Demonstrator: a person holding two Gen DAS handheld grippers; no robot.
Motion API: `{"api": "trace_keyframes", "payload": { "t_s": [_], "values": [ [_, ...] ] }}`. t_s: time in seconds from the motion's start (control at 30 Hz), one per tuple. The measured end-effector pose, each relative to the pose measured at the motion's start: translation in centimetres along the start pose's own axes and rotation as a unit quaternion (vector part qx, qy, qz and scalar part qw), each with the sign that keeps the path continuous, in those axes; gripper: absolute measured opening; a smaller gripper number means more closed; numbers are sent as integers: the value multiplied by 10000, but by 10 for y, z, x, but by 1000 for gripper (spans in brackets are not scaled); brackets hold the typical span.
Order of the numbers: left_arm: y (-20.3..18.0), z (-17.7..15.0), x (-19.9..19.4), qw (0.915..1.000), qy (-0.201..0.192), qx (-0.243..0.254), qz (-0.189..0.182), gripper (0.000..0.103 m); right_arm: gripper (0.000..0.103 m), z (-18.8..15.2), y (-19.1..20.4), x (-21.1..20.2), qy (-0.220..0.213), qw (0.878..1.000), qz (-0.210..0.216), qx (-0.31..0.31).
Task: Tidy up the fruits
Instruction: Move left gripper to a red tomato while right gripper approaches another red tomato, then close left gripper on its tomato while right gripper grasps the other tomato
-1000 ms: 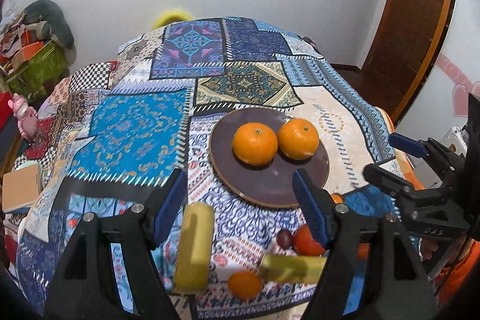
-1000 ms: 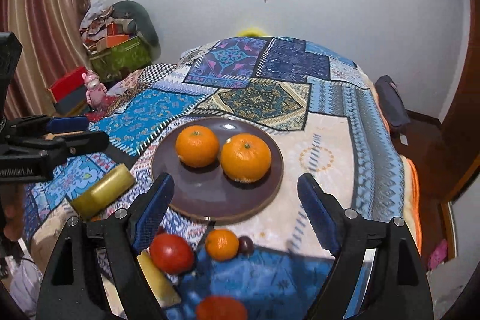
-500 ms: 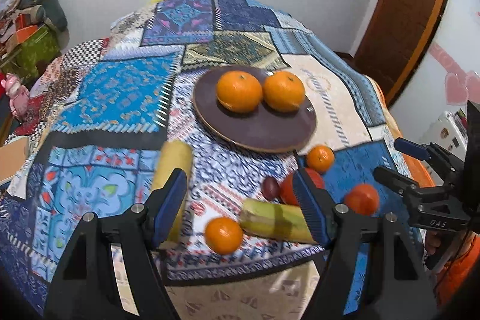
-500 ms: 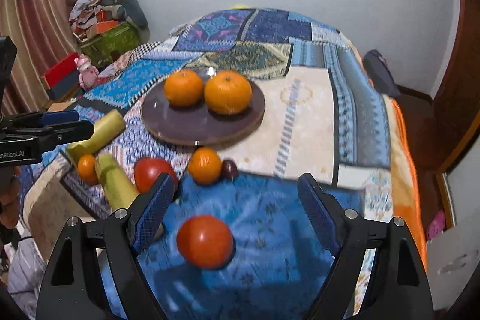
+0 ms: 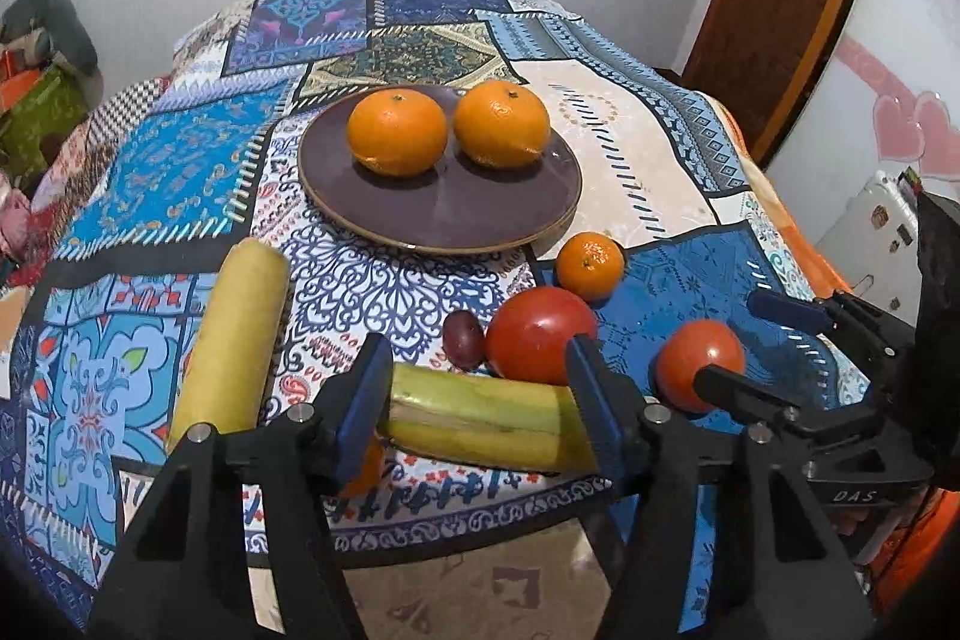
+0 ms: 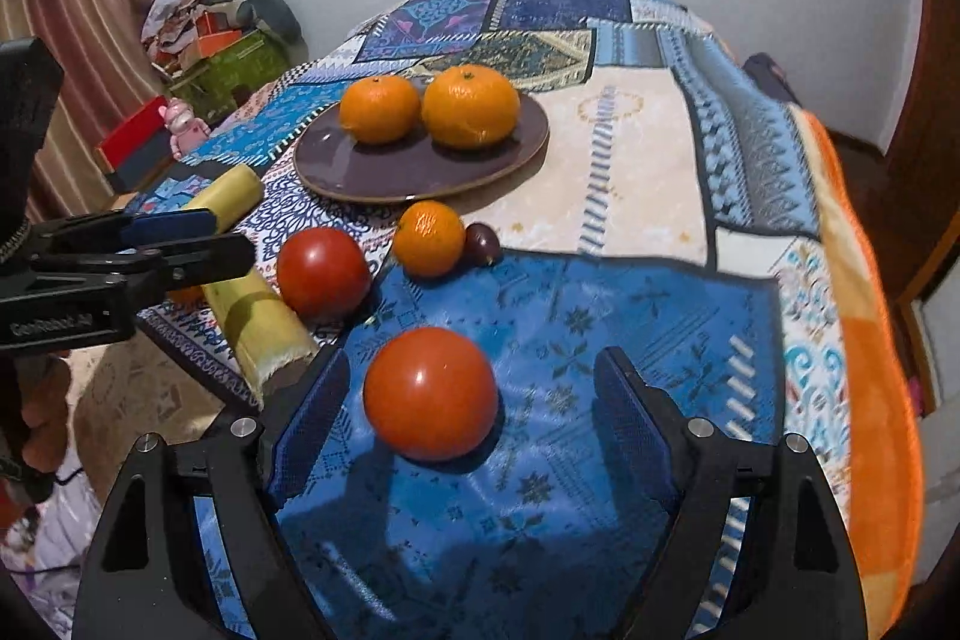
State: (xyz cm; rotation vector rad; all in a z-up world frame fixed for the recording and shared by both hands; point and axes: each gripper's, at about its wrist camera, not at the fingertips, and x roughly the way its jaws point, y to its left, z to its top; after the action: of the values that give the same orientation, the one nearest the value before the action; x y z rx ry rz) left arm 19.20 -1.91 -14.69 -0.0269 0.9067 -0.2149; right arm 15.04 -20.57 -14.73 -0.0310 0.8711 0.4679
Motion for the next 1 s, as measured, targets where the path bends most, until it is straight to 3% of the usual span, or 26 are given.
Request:
{"api": "trace_keyframes", "payload": {
  "t_s": [0.2,0.5,1.0],
  "values": [
    [-15,3,11,9996,106,264,-92,55,66,-7,4,7,155,9995,266,20],
    [-18,9,30,9988,370,260,-212,55,47,-10,2,11,194,9977,636,129],
    [-39,18,51,9950,655,739,-160,55,47,-10,-12,6,44,9979,573,306]
  ]
}}
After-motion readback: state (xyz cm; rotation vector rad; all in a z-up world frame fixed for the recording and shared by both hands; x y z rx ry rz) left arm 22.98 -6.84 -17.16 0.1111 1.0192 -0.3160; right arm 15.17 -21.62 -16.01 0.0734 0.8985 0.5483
